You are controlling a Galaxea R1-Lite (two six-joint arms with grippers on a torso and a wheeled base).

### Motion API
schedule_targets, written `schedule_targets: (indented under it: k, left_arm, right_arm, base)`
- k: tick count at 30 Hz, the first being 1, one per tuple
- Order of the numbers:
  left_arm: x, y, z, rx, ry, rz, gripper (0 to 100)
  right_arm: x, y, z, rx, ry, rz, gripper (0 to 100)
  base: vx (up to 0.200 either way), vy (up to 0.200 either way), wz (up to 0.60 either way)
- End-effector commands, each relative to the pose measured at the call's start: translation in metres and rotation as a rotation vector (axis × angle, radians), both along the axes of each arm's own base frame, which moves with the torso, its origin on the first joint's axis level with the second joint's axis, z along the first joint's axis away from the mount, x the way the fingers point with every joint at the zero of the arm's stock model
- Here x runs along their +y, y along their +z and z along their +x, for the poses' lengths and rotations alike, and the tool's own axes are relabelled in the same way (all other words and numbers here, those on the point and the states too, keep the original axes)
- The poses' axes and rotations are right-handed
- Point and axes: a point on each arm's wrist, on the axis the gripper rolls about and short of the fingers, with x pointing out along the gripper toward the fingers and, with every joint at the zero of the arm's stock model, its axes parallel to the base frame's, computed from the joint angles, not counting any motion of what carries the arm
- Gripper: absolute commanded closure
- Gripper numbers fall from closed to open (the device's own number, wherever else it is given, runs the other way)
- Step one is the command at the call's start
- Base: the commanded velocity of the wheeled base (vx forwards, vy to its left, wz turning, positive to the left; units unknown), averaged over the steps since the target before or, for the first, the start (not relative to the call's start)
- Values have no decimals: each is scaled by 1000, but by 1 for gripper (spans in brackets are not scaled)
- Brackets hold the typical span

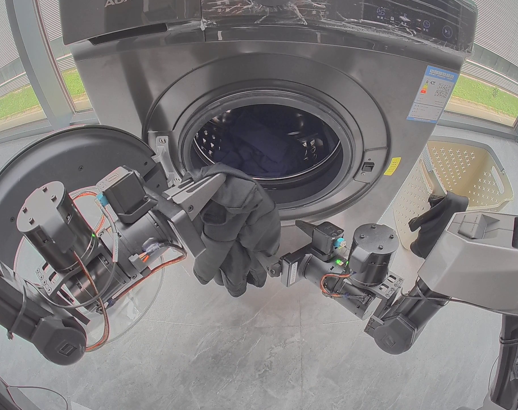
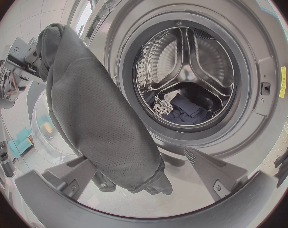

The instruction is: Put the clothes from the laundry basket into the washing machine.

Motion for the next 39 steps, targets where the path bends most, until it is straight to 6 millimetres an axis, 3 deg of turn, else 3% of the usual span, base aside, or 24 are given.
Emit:
schedule_targets:
  k: [1, 9, 19, 27, 34, 39]
  left_arm:
    - [0, 1, 0, -2, 4, -4, 100]
    - [0, -2, -1, 7, 5, 4, 100]
    - [0, -5, 1, 16, 8, 10, 100]
    - [0, -4, 0, 14, 8, 8, 100]
    - [0, -4, 0, 13, 3, 9, 100]
    - [0, -5, 0, 17, 3, 11, 100]
  right_arm:
    - [6, -2, 1, -2, 9, 2, 0]
    - [12, 15, 6, -57, 13, 48, 0]
    - [-11, 50, 6, -117, -22, 93, 0]
    - [-16, 45, 6, -101, -19, 74, 0]
    - [14, 18, 3, -62, 56, 46, 0]
    - [29, 20, 16, -106, 62, 85, 0]
  base:
    - [0, 0, 0]
    - [0, 0, 0]
    - [0, 0, 0]
    - [0, 0, 0]
    - [0, 0, 0]
    - [0, 0, 0]
